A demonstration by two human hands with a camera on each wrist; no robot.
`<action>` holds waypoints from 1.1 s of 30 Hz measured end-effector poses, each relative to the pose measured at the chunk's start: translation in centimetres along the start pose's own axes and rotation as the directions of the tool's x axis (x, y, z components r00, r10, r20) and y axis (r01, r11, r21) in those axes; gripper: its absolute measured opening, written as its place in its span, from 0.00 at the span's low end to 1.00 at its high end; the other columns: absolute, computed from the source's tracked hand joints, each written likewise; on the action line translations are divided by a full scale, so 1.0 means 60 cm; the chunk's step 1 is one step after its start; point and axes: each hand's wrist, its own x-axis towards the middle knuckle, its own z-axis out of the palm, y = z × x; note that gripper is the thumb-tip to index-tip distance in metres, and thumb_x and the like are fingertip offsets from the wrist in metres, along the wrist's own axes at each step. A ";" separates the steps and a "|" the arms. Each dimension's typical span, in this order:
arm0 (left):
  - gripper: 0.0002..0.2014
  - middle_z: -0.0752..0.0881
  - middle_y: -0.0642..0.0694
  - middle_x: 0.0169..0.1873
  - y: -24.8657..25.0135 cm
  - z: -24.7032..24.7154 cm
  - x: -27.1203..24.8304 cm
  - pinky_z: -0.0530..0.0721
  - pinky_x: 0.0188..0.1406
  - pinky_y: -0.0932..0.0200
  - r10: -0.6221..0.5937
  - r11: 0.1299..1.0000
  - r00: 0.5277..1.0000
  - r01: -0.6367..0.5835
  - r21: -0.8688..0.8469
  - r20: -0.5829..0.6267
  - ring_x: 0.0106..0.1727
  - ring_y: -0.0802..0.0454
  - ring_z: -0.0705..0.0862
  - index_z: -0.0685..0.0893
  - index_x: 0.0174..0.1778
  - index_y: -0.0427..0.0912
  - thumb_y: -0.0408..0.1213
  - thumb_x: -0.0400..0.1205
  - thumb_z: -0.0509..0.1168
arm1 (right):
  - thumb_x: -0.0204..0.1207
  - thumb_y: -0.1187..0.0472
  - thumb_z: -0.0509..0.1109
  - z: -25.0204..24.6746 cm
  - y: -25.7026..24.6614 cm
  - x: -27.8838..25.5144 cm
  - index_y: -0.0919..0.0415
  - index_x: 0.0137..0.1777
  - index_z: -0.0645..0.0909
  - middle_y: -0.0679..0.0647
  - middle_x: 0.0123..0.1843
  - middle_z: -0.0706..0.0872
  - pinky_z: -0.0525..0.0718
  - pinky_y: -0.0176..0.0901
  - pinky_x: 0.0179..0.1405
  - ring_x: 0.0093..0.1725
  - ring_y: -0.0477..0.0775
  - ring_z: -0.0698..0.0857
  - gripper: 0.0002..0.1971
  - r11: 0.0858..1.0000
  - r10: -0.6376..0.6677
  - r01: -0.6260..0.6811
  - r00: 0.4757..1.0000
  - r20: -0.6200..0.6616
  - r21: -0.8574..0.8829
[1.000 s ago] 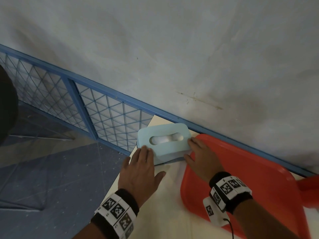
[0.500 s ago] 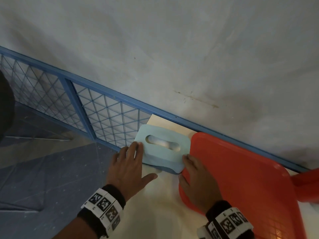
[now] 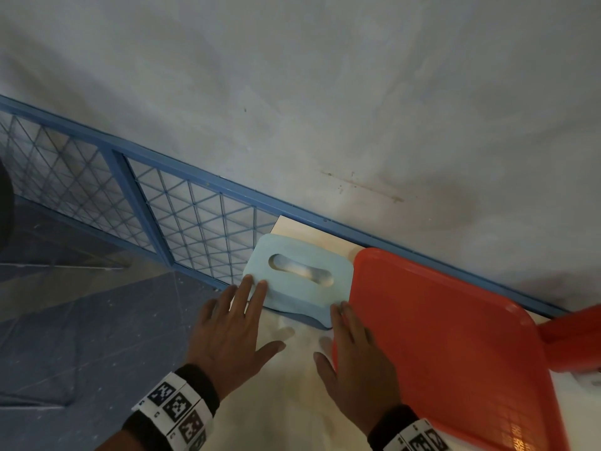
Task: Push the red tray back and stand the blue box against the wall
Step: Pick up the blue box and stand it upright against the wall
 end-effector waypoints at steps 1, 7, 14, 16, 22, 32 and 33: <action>0.50 0.69 0.35 0.78 -0.001 0.000 0.003 0.77 0.64 0.32 0.002 1.000 1.000 -0.002 0.000 0.002 0.72 0.35 0.74 0.61 0.81 0.42 0.75 0.70 0.57 | 0.72 0.39 0.62 0.000 -0.002 0.001 0.55 0.80 0.58 0.55 0.82 0.66 0.84 0.46 0.60 0.72 0.56 0.77 0.39 1.000 0.008 -0.008 1.000 0.005 -0.007; 0.49 0.68 0.36 0.78 -0.004 -0.001 0.027 0.80 0.60 0.34 0.022 1.000 1.000 -0.022 -0.009 -0.007 0.68 0.36 0.78 0.61 0.81 0.43 0.73 0.70 0.60 | 0.72 0.42 0.67 0.001 -0.011 0.010 0.55 0.82 0.54 0.55 0.84 0.62 0.85 0.48 0.60 0.72 0.59 0.76 0.42 0.998 0.059 -0.058 0.998 0.017 -0.015; 0.50 0.67 0.36 0.79 -0.001 0.002 0.055 0.81 0.59 0.37 0.037 0.999 0.999 -0.037 -0.003 -0.040 0.68 0.38 0.78 0.59 0.80 0.43 0.70 0.70 0.65 | 0.74 0.43 0.66 -0.007 -0.005 0.040 0.56 0.82 0.52 0.54 0.84 0.58 0.85 0.50 0.59 0.70 0.59 0.77 0.42 0.996 0.084 -0.084 0.996 0.008 -0.007; 0.50 0.64 0.37 0.80 -0.001 0.004 0.066 0.79 0.62 0.38 0.035 0.999 0.999 -0.035 -0.004 -0.030 0.70 0.38 0.76 0.56 0.81 0.44 0.70 0.71 0.64 | 0.75 0.43 0.65 -0.009 -0.003 0.049 0.55 0.82 0.49 0.53 0.85 0.54 0.85 0.50 0.59 0.71 0.58 0.75 0.42 0.996 0.092 -0.092 0.996 0.012 0.000; 0.49 0.55 0.39 0.83 0.005 0.003 0.101 0.73 0.69 0.38 0.040 0.999 0.999 -0.040 -0.013 -0.009 0.75 0.38 0.69 0.48 0.82 0.45 0.70 0.74 0.61 | 0.76 0.44 0.63 -0.019 0.006 0.079 0.53 0.82 0.46 0.54 0.83 0.55 0.83 0.51 0.58 0.69 0.59 0.72 0.40 0.992 0.122 -0.122 0.992 0.014 -0.042; 0.49 0.54 0.39 0.83 0.006 -0.002 0.162 0.75 0.66 0.37 0.061 0.998 0.998 -0.061 0.012 0.011 0.73 0.37 0.71 0.47 0.82 0.45 0.70 0.74 0.59 | 0.75 0.46 0.65 -0.031 0.036 0.138 0.51 0.81 0.46 0.53 0.83 0.54 0.82 0.57 0.60 0.71 0.62 0.70 0.40 0.989 0.143 -0.140 0.987 0.079 -0.044; 0.49 0.54 0.39 0.83 0.007 -0.002 0.165 0.76 0.65 0.38 0.063 0.998 0.998 -0.064 0.013 0.011 0.73 0.37 0.71 0.47 0.82 0.45 0.70 0.74 0.59 | 0.75 0.46 0.65 -0.032 0.038 0.142 0.51 0.81 0.46 0.53 0.83 0.53 0.82 0.58 0.60 0.71 0.63 0.69 0.41 0.989 0.146 -0.143 0.986 0.086 -0.042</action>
